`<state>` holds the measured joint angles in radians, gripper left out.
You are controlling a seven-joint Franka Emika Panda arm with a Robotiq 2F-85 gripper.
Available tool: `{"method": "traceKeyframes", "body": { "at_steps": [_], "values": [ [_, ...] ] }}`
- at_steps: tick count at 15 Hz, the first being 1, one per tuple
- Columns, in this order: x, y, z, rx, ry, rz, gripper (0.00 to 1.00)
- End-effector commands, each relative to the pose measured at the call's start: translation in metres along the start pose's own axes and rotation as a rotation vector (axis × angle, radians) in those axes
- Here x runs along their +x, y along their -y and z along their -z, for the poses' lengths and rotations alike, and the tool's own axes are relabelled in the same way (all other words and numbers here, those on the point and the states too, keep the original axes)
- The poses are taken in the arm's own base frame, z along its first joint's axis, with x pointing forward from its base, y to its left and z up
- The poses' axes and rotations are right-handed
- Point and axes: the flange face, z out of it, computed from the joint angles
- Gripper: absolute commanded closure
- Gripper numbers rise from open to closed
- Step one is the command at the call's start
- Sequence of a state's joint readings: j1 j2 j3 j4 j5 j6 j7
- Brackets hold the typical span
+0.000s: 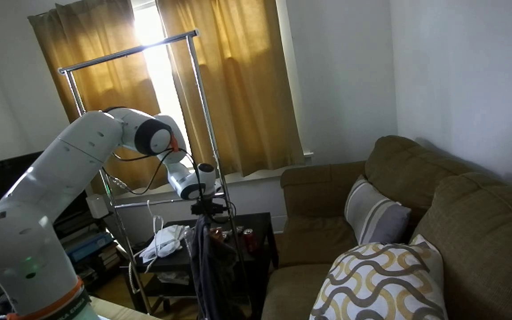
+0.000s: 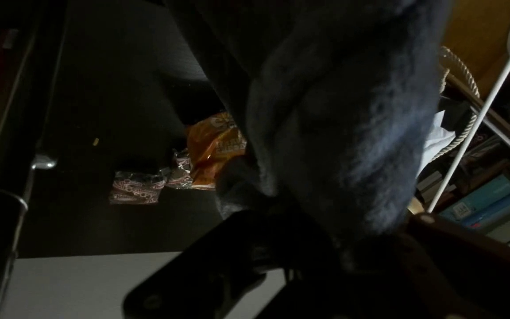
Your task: Hang the rob on the top railing
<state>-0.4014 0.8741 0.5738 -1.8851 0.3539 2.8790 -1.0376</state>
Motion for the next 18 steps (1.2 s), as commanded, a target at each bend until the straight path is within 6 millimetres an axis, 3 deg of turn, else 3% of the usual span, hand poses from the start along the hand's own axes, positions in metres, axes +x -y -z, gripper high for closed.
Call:
{"method": "traceKeyframes", "body": {
  "at_steps": [1,10,18],
  "values": [
    [-0.004,0.007,0.011,0.019,-0.017,0.004,0.97],
    [-0.009,0.065,0.057,-0.157,-0.069,0.097,0.96],
    [-0.007,0.107,0.107,-0.290,-0.123,-0.052,0.96]
  ]
}}
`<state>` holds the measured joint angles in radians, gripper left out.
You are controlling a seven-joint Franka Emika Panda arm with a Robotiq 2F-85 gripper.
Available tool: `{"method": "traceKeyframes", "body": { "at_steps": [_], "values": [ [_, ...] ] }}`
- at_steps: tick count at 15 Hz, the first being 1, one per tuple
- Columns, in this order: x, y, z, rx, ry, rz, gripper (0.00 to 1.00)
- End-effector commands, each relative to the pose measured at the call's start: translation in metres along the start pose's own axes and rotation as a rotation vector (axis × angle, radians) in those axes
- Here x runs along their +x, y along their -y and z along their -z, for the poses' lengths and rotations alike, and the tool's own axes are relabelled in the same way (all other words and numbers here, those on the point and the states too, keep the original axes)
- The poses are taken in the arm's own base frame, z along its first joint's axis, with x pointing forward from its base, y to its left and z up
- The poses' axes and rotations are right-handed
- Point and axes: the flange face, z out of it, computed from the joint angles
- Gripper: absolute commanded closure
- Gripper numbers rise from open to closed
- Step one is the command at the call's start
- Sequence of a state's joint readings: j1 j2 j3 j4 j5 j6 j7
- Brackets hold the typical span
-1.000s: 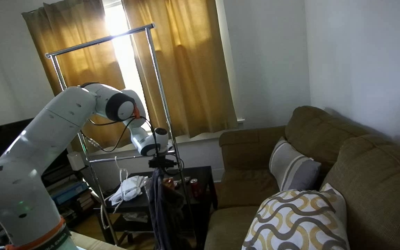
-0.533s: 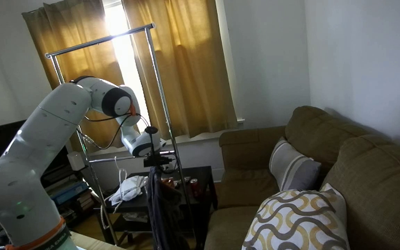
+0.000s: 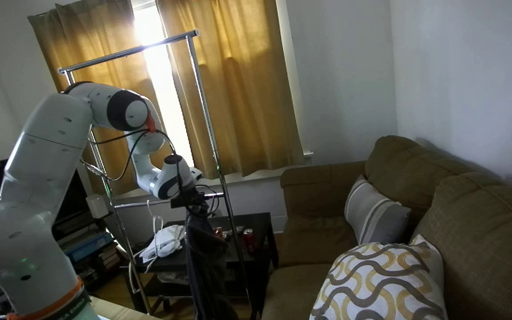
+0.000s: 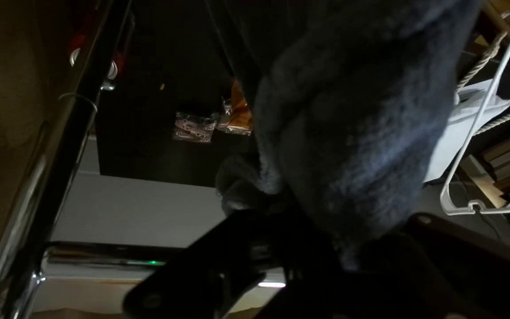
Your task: Hang the rob on the top railing
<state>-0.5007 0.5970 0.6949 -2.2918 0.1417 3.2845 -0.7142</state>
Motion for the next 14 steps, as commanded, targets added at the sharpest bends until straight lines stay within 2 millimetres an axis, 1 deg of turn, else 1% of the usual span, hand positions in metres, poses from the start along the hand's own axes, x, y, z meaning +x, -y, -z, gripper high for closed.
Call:
{"method": "traceKeyframes", "body": {
  "at_steps": [1,4,7,10,14],
  "values": [
    [0.004,0.015,0.039,-0.042,0.028,-0.084,0.96],
    [0.003,0.021,0.053,-0.036,0.087,-0.184,0.96],
    [0.003,0.024,0.071,-0.050,0.139,-0.248,0.96],
    [-0.004,0.023,0.089,-0.070,0.202,-0.312,0.96],
    [-0.011,0.026,0.107,-0.062,0.269,-0.386,0.96]
  ]
}}
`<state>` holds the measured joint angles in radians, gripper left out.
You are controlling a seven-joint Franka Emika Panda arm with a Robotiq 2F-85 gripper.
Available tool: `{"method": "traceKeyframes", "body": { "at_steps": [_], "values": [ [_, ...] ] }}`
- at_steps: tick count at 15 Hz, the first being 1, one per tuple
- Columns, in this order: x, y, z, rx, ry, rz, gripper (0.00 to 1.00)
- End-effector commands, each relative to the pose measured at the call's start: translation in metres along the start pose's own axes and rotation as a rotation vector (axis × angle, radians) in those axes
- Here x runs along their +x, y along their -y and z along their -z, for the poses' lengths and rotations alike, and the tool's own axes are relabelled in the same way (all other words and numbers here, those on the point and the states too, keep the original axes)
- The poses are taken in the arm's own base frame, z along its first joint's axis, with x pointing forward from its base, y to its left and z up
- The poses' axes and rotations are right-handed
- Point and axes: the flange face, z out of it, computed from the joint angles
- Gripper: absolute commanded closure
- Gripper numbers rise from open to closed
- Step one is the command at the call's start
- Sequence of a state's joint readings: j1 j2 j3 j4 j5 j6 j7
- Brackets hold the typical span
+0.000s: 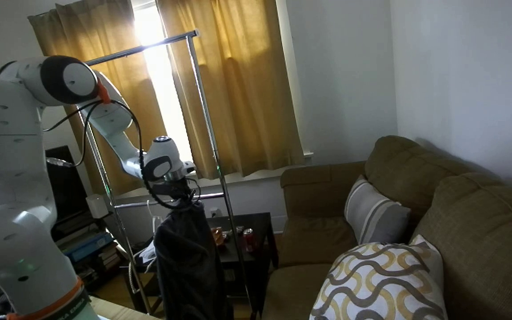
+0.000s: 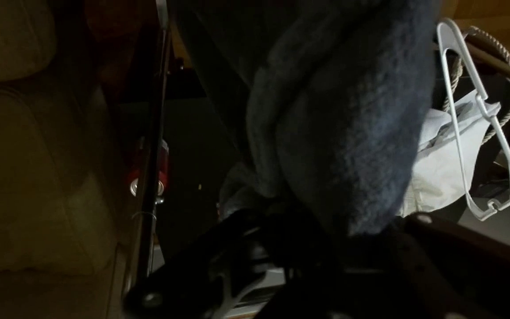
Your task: Hang the rob on the top railing
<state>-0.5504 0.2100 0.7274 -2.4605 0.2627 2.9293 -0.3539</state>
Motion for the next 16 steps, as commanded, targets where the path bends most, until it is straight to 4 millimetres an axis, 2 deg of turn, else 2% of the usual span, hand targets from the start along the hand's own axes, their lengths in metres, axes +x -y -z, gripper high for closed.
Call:
{"method": "traceKeyframes", "body": {
  "at_steps": [1,5,11,14,15,16],
  "values": [
    [-0.012,0.007,0.028,-0.019,0.038,-0.069,0.96],
    [-0.015,0.016,0.049,-0.030,0.022,-0.097,0.96],
    [-0.010,0.032,0.095,-0.053,-0.024,-0.102,0.96],
    [-0.010,0.033,0.119,-0.048,-0.040,-0.093,0.96],
    [-0.010,0.030,0.122,-0.042,-0.041,-0.078,0.96],
    [-0.005,0.027,0.101,-0.036,-0.023,-0.087,0.85]
  ]
}}
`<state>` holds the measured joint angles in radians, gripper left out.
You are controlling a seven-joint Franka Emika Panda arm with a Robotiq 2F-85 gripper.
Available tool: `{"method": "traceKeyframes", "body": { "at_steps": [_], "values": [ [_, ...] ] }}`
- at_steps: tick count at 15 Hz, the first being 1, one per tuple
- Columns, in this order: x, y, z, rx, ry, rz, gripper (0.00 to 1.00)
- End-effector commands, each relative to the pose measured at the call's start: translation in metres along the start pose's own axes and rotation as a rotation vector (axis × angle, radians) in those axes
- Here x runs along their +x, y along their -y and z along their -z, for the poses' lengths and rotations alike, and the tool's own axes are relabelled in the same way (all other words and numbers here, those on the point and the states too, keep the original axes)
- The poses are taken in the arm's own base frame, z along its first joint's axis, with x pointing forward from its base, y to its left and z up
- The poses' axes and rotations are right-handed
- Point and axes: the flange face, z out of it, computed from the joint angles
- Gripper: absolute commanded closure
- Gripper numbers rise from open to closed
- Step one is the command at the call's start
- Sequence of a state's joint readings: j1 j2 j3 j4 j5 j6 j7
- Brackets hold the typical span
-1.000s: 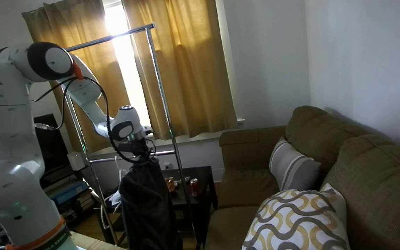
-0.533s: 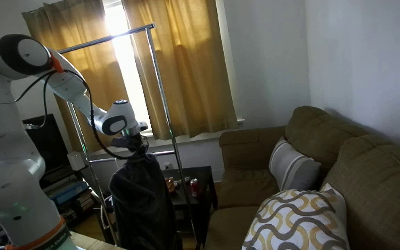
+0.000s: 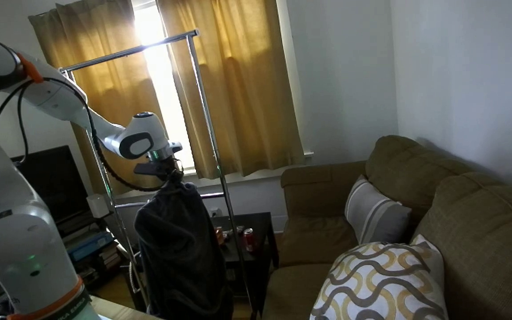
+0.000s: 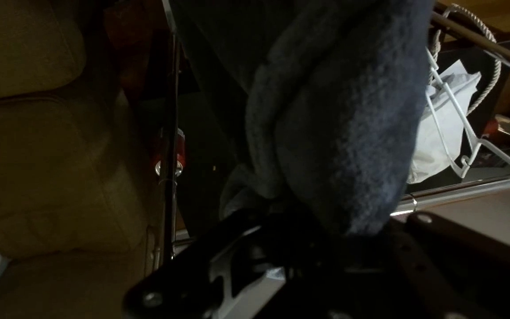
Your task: Hang the rob on the top railing
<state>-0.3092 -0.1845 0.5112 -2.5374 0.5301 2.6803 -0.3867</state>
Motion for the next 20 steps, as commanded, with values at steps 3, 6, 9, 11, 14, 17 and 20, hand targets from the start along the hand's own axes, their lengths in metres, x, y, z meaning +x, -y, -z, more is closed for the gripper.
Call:
{"method": "traceKeyframes", "body": {
  "at_steps": [3,6,9,11,14,17,20],
  "values": [
    [-0.002,-0.002,0.006,0.000,-0.005,0.004,0.85],
    [-0.002,-0.002,0.005,0.001,-0.004,0.006,0.85],
    [-0.003,-0.002,0.005,0.001,-0.004,0.006,0.96],
    [-0.003,-0.001,0.021,-0.012,-0.008,0.029,0.96],
    [-0.006,-0.001,0.050,-0.062,-0.008,0.052,0.96],
    [-0.005,0.007,0.076,-0.095,-0.004,0.080,0.96],
    [-0.002,0.024,0.110,-0.131,-0.010,0.127,0.96]
  ]
}}
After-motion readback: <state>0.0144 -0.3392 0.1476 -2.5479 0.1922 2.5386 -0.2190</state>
